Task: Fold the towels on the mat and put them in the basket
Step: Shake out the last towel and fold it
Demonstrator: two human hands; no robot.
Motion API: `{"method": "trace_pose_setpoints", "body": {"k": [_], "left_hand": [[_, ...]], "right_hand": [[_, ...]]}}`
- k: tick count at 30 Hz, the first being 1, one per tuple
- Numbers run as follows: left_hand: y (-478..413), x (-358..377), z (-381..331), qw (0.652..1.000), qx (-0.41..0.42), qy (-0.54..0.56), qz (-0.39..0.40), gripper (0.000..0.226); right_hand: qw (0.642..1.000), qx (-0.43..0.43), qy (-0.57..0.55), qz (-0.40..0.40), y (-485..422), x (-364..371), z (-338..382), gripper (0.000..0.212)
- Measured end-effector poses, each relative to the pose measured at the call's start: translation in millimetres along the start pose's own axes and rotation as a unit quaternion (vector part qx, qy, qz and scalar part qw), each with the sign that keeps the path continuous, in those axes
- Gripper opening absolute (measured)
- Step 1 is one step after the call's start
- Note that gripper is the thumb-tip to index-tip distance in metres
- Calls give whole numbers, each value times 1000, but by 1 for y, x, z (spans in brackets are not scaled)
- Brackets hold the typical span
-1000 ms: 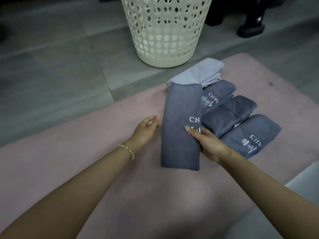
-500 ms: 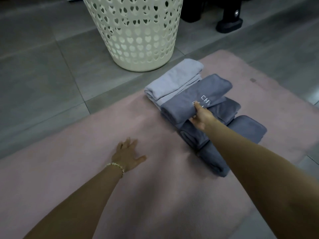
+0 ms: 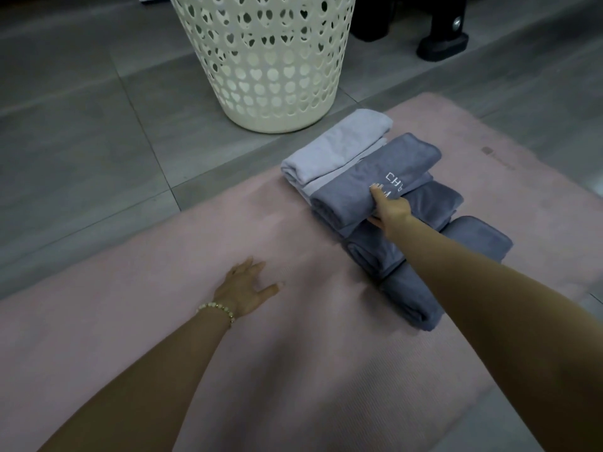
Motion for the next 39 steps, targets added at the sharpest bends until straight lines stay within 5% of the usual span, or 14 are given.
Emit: {"method": "trace_pose_setpoints", "body": {"k": [4, 7, 13, 18, 20, 25, 30, 33, 39], "left_hand": [[32, 2, 5, 993, 1, 99, -71, 78], [69, -2, 17, 992, 3, 105, -73, 79], [163, -39, 106, 990, -50, 74, -111, 63], [279, -74, 220, 976, -143, 39, -160, 60], [330, -77, 268, 965, -185, 26, -183, 60], [452, -56, 378, 914, -313, 76, -246, 61], [524, -15, 449, 847, -414, 165, -292, 78], [531, 13, 464, 809, -440, 257, -294, 89], [503, 39, 477, 673, -423, 477, -374, 53]], "right_hand": [[983, -116, 129, -60, 27, -13, -3, 60], [926, -232, 296, -41, 72, -1, -3, 65], [693, -345, 595, 216, 201, 104, -59, 68], [490, -400, 676, 377, 332, 207, -113, 68], [440, -408, 675, 429, 383, 241, -140, 66], [458, -353, 644, 501, 494, 295, -230, 66], [416, -312, 646, 558, 568, 314, -321, 66], [438, -238, 632, 593, 594, 311, -366, 66], [462, -158, 602, 632, 621, 305, -424, 56]]}}
Point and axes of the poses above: each hand's wrist, its own y-axis away from the middle knuckle, its own x-axis out of the palm, z = x × y, the point moved 3 cm from there along -y, towards the middle knuckle, and after that the axes turned 2 degrees about y, right-handed, at the moved point
